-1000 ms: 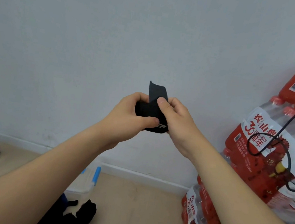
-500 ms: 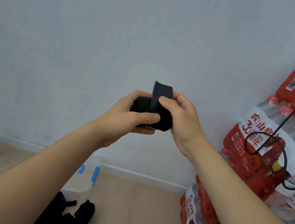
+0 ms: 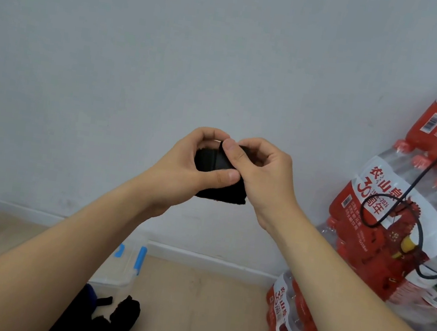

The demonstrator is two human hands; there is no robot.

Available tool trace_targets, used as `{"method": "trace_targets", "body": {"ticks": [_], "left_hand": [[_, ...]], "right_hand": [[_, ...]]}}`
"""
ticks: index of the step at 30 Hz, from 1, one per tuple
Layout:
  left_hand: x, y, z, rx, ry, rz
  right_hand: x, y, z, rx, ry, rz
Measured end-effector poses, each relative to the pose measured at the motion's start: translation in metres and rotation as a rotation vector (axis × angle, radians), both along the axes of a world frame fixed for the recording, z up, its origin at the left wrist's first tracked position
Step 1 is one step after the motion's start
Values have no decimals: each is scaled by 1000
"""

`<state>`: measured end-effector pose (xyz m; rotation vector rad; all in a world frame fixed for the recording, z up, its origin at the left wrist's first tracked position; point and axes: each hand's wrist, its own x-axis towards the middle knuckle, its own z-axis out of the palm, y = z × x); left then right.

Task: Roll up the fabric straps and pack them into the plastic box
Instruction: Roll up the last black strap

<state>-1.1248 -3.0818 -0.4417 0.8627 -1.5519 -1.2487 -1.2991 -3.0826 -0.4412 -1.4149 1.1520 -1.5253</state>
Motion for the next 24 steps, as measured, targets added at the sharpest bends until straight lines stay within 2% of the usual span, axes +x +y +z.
{"method": "trace_targets", "body": {"ticks": [3, 6, 8, 11, 16, 18, 20, 22, 24], "left_hand": [[0, 2, 0, -31, -33, -50], [4, 1, 1, -56, -85, -23], [5, 3, 1, -68, -87, -11], [3, 3, -3, -73, -39, 52], [-6, 4, -12, -82, -155, 86], [-11, 7, -15, -146, -255, 206], [-16, 7, -19, -234, -336, 298], [-18, 9, -22, -275, -340, 322], [-20, 12, -21, -295, -313, 336]], "right_hand": [[6, -1, -6, 185, 88, 115], [4, 2, -8, 440, 82, 352], [0, 4, -6, 463, 120, 442], [2, 4, -4, 347, 135, 276], [11, 4, -2, 185, 31, -17], [19, 7, -7, 262, -11, -73], [29, 13, -13, 423, -159, -109], [35, 15, -17, 511, -303, -117], [36, 13, -18, 506, -370, -81]]}}
